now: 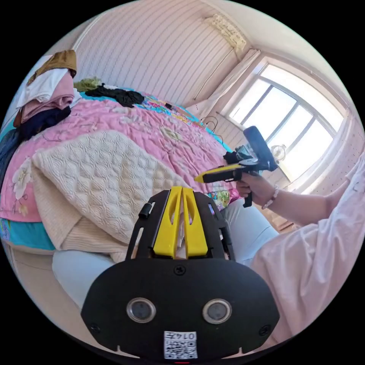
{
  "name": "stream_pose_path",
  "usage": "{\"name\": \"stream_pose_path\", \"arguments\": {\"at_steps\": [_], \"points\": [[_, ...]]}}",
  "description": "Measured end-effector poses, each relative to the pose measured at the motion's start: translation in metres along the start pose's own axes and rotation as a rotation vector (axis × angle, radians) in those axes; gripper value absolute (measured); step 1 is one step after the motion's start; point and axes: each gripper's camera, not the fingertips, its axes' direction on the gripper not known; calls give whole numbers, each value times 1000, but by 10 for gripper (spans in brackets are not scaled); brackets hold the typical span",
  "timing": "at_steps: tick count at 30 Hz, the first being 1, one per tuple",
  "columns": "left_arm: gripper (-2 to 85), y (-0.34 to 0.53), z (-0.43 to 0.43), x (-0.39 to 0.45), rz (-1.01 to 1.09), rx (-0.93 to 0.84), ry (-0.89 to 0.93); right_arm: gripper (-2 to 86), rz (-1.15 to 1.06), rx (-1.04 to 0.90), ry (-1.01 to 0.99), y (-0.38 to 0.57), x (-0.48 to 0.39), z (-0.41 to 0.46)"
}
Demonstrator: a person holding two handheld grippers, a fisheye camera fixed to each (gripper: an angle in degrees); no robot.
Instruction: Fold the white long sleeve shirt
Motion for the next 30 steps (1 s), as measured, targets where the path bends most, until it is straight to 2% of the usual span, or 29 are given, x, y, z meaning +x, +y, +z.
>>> {"name": "stream_pose_path", "arguments": {"at_steps": [2, 6, 7, 10, 13, 16, 18, 20, 23, 26, 30], "points": [[-8, -8, -21, -6, -44, -2, -61, 19, -60, 20, 16, 3, -12, -2], [16, -6, -53, -36, -155, 5, -481, 77, -216, -1, 0, 0, -49, 13], [42, -4, -55, -50, -205, -2, -502, 102, -268, -30, 5, -1, -61, 21], [97, -6, -52, -81, -310, -20, -405, 166, -372, -127, 52, -6, -90, 39], [115, -13, -31, -100, -363, -83, -404, 179, -491, -223, 152, -4, -109, 56], [115, -19, 4, -112, -435, -212, -288, 136, -588, -284, 350, 5, -112, 68], [97, -25, 20, -108, -413, -265, -267, 106, -599, -272, 390, 11, -106, 63], [73, -32, 24, -103, -421, -281, -273, 68, -567, -261, 344, 17, -95, 50], [39, -42, 11, -87, -416, -215, -252, 40, -449, -228, 219, 27, -63, 20], [33, -60, -4, -54, -314, -157, -266, 32, -349, -160, 123, 41, -29, -22], [23, -116, -15, 8, -85, -59, -346, 27, -195, 48, 4, 70, 21, -98]]}}
